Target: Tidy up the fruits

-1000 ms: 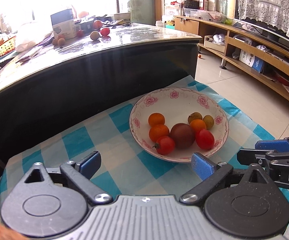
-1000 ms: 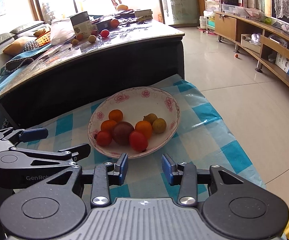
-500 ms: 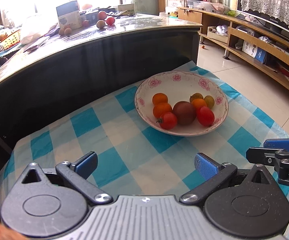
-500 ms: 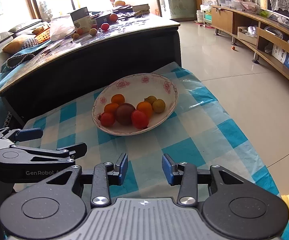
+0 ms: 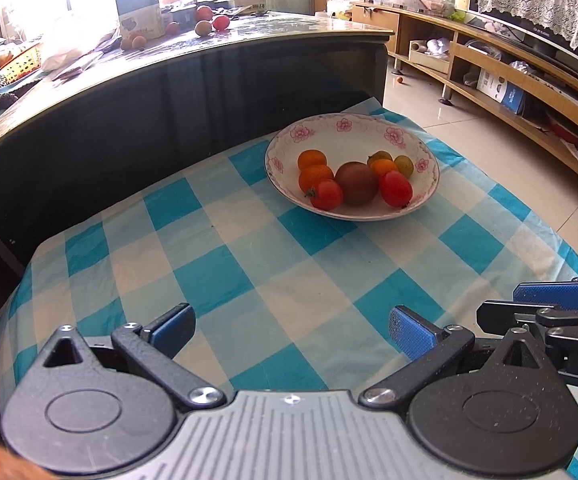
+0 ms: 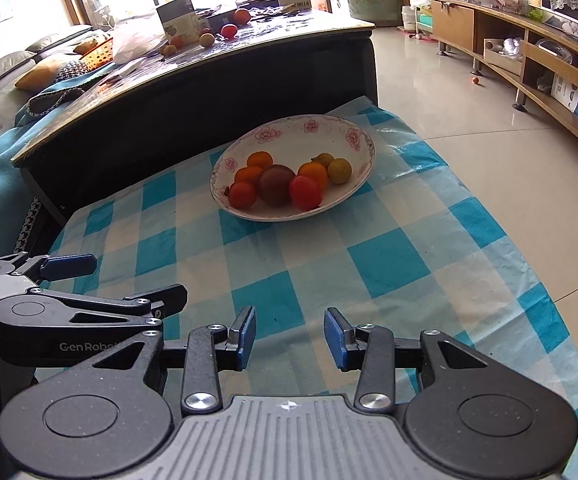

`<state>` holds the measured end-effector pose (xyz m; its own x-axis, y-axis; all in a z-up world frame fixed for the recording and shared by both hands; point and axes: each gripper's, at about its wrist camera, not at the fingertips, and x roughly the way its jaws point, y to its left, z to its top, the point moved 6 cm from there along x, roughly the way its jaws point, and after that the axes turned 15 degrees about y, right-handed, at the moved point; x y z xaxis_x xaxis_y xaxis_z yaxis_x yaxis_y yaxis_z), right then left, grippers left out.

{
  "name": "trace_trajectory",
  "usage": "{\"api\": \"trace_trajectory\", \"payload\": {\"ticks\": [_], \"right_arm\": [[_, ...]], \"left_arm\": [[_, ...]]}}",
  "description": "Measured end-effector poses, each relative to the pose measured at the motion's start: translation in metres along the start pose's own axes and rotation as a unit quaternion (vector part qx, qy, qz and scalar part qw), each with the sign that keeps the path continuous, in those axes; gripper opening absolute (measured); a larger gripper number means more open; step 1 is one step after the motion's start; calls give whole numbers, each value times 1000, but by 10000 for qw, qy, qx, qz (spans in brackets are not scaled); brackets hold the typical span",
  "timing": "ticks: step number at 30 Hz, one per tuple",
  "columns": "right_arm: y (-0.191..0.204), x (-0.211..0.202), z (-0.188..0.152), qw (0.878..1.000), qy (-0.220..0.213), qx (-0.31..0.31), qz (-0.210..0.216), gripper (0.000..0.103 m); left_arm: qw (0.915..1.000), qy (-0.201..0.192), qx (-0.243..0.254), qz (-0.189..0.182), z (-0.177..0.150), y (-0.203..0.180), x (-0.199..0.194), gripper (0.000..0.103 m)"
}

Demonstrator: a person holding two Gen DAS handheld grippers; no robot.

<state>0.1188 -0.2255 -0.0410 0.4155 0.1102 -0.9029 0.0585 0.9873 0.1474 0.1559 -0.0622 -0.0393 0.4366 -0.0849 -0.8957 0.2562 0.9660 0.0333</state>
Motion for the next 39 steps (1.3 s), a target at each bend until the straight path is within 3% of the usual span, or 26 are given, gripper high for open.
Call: {"api": "trace_trajectory", "payload": {"ticks": [39], "right_arm": [[14, -11, -39, 9999, 95, -25, 112, 35]], "left_arm": [[9998, 65, -129, -96, -41, -2, -19, 103]]}}
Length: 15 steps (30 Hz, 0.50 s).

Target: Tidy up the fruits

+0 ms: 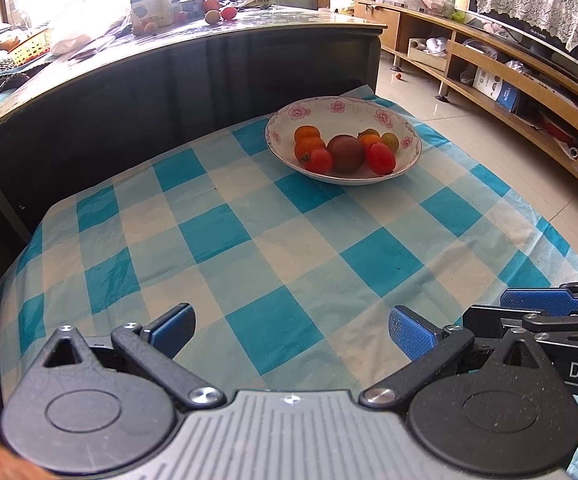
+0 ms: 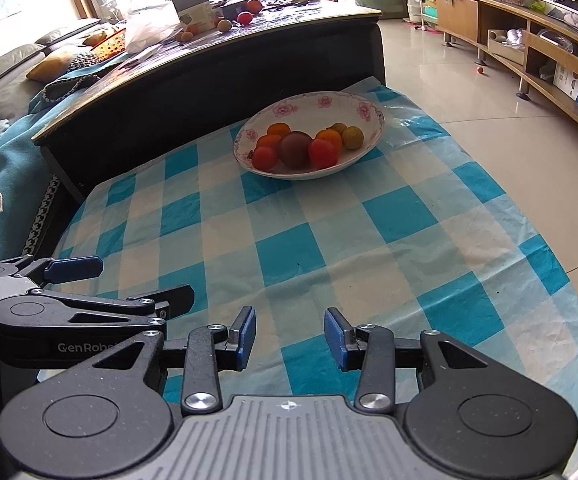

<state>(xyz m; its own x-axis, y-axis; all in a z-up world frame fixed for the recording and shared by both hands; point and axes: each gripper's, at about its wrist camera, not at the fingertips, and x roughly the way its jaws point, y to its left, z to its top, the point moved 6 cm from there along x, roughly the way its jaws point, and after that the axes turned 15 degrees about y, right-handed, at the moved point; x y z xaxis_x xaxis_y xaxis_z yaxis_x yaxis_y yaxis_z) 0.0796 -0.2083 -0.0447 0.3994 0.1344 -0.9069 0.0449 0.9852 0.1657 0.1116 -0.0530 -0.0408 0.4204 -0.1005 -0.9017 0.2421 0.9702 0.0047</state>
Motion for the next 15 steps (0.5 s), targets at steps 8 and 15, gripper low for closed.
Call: {"api": "trace_trajectory", "payload": {"ticks": [8, 15], "right_arm": [[1, 1, 0, 10000, 22, -7, 7, 35], [1, 2, -1, 10000, 24, -4, 10, 35]], "left_arm": [[10000, -2, -27, 19, -2, 1, 1, 103], [10000, -47, 13, 87, -2, 0, 1, 103]]}}
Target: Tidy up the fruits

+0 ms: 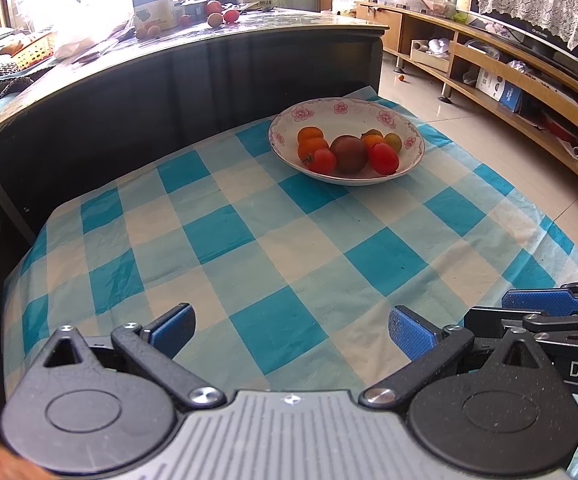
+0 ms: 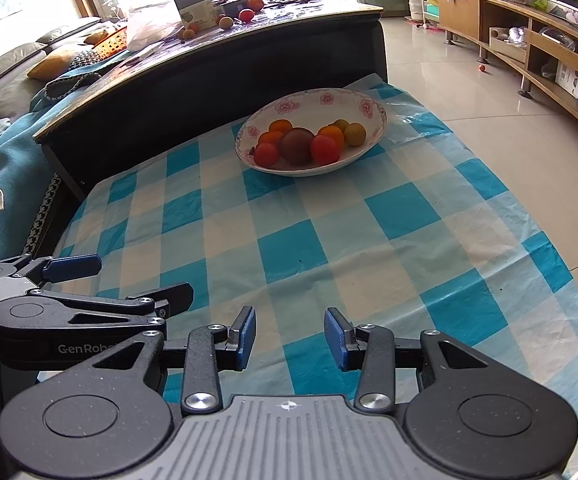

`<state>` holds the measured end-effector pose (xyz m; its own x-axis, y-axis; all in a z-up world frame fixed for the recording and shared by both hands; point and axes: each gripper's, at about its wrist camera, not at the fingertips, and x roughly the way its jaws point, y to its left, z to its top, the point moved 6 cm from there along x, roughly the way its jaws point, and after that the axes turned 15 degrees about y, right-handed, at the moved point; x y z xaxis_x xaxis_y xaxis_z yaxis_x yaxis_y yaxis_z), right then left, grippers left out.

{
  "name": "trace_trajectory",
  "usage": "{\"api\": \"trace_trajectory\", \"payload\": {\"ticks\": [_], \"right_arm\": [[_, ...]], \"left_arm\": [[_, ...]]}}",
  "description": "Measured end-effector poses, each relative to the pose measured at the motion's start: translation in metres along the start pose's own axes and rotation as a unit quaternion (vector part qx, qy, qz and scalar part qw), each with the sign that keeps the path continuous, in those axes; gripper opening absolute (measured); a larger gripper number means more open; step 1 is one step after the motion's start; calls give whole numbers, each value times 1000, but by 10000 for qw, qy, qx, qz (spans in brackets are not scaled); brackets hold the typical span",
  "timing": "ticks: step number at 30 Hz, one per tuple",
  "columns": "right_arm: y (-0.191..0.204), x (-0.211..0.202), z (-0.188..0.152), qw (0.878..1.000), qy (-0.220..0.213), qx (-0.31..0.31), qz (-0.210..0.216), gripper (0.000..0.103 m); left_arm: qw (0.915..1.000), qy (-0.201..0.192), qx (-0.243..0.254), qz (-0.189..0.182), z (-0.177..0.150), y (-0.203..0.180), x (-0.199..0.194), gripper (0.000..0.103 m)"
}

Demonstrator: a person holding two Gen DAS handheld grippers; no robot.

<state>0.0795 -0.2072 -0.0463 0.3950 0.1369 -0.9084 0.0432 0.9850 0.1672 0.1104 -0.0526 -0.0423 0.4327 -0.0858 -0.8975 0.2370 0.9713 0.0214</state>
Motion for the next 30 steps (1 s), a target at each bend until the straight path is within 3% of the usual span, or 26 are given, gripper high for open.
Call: {"api": "trace_trajectory", "payload": {"ticks": [30], "right_arm": [[3, -2, -6, 10000, -16, -29, -6, 35]], "left_arm": [[9999, -70, 55, 75, -6, -1, -9, 103]]}}
